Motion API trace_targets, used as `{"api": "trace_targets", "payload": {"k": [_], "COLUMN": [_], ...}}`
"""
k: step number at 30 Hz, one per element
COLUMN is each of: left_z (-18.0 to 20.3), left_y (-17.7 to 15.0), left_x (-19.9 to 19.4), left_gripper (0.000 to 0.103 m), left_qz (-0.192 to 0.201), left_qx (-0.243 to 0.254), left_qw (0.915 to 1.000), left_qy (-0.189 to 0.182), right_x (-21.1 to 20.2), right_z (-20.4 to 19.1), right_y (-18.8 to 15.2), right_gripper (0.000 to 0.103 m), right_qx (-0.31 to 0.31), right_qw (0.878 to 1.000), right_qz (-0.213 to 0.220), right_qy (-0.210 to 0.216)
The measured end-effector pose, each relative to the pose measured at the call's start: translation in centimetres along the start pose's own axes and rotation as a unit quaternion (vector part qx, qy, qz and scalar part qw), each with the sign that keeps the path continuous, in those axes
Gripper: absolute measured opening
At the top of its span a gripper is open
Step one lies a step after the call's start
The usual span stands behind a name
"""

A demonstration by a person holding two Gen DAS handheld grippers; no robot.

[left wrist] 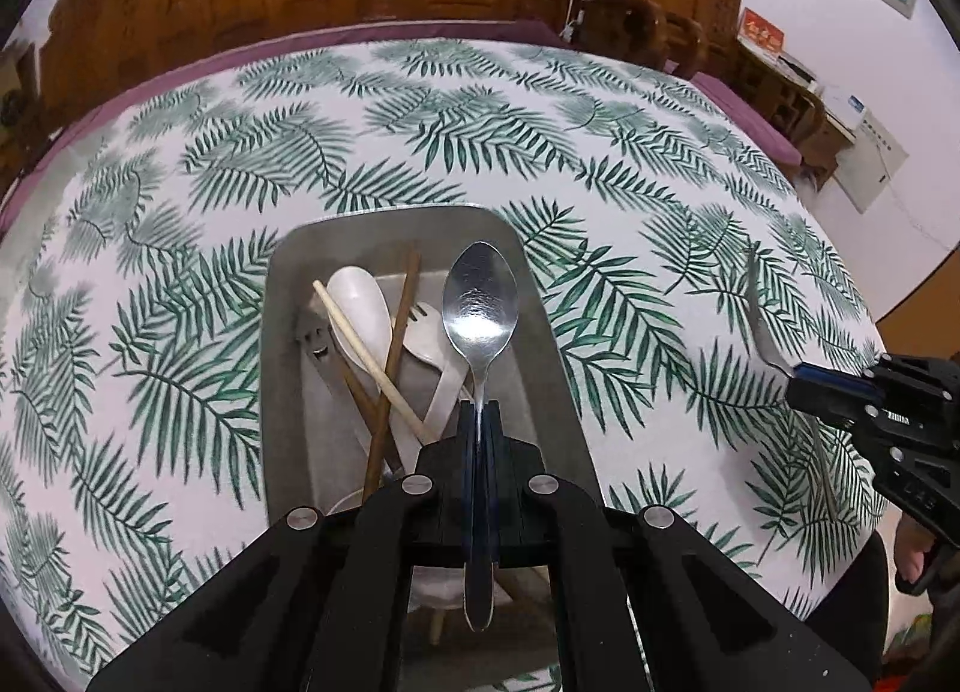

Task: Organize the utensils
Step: 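Carry the metal spoon into the grey tray and open the left gripper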

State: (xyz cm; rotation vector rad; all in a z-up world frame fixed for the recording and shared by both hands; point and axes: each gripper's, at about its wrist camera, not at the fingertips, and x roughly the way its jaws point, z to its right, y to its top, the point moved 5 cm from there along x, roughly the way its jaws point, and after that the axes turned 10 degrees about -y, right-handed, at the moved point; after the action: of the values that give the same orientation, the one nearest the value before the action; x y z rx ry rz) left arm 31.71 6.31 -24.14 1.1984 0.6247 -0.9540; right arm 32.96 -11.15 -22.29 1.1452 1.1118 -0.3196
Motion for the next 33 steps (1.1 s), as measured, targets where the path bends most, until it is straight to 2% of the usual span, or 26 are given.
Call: {"api": "trace_targets", "payload": {"k": [12,21,25,28,33], "left_z": [0.0,0.0,0.0,-0.1,-0.7], "left_y": [0.1,-0.2,-0.7,-1.2,-2.0], "left_x": [3.1,1.5,-0.7,-2.7,-5.3], "left_gripper": [0.002,0.004,0.017,0.017,0.031], "left_qz": [-0.025,-0.014,0.004,0.019,0.043], "left_qx": [-0.005,-0.001,0.001,0.002,-0.001], "left_qw": [0.9996,0.9999,1.0,0.9998,0.999], "left_qy": [0.007,0.007,0.007,0.006,0.01], "right_x": [0.1,-0.1,-0.4,-0.7,-1.0], "right_z": [0.6,-0.1,-1.4,-2.5,-4.6], "right_y": [-0.2,0.2,0.9,1.6,2.9], "right_gripper": [0.008,0.008,0.008,0.008,0.008], "right_qx": [0.006,0.003,-0.002,-0.007,-0.016], "right_qw": [1.0,1.0,1.0,1.0,0.999], "right_qz": [-0.003,0.0,0.006,0.012,0.021], "right_qy": [-0.002,0.001,0.006,0.012,0.022]}}
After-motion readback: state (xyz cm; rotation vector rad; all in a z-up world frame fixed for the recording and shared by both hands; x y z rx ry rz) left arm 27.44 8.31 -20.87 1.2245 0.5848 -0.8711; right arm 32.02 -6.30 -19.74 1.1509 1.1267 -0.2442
